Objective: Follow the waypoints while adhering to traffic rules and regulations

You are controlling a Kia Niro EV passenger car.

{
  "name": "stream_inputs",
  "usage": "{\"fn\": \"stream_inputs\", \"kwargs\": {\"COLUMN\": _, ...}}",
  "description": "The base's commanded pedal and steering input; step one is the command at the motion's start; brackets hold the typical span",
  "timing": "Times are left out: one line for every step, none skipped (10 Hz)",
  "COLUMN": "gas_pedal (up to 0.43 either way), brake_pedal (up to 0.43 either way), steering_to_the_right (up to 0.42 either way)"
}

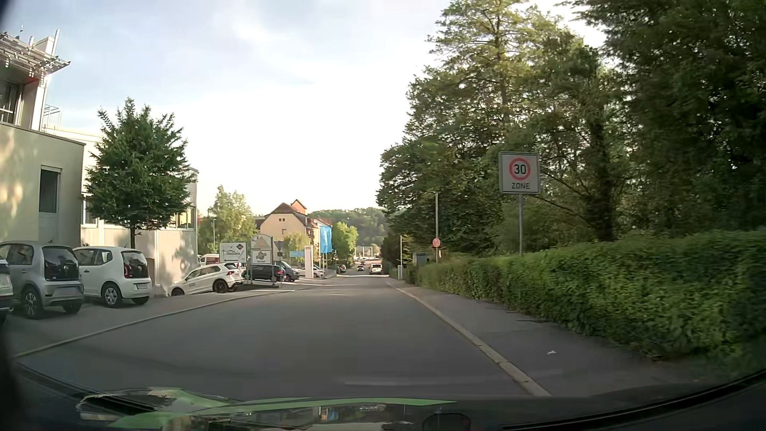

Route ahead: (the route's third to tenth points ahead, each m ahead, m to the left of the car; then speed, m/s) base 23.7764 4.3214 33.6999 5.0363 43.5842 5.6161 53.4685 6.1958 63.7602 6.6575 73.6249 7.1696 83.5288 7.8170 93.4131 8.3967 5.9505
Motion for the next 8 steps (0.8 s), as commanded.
{"fn": "stream_inputs", "kwargs": {"gas_pedal": 0.000, "brake_pedal": 0.152, "steering_to_the_right": -0.149}}
{"fn": "stream_inputs", "kwargs": {"gas_pedal": 0.000, "brake_pedal": 0.159, "steering_to_the_right": -0.114}}
{"fn": "stream_inputs", "kwargs": {"gas_pedal": 0.000, "brake_pedal": 0.159, "steering_to_the_right": -0.082}}
{"fn": "stream_inputs", "kwargs": {"gas_pedal": 0.000, "brake_pedal": 0.159, "steering_to_the_right": -0.060}}
{"fn": "stream_inputs", "kwargs": {"gas_pedal": 0.000, "brake_pedal": 0.165, "steering_to_the_right": -0.048}}
{"fn": "stream_inputs", "kwargs": {"gas_pedal": 0.047, "brake_pedal": 0.165, "steering_to_the_right": -0.033}}
{"fn": "stream_inputs", "kwargs": {"gas_pedal": 0.118, "brake_pedal": 0.165, "steering_to_the_right": -0.027}}
{"fn": "stream_inputs", "kwargs": {"gas_pedal": 0.110, "brake_pedal": 0.159, "steering_to_the_right": -0.020}}
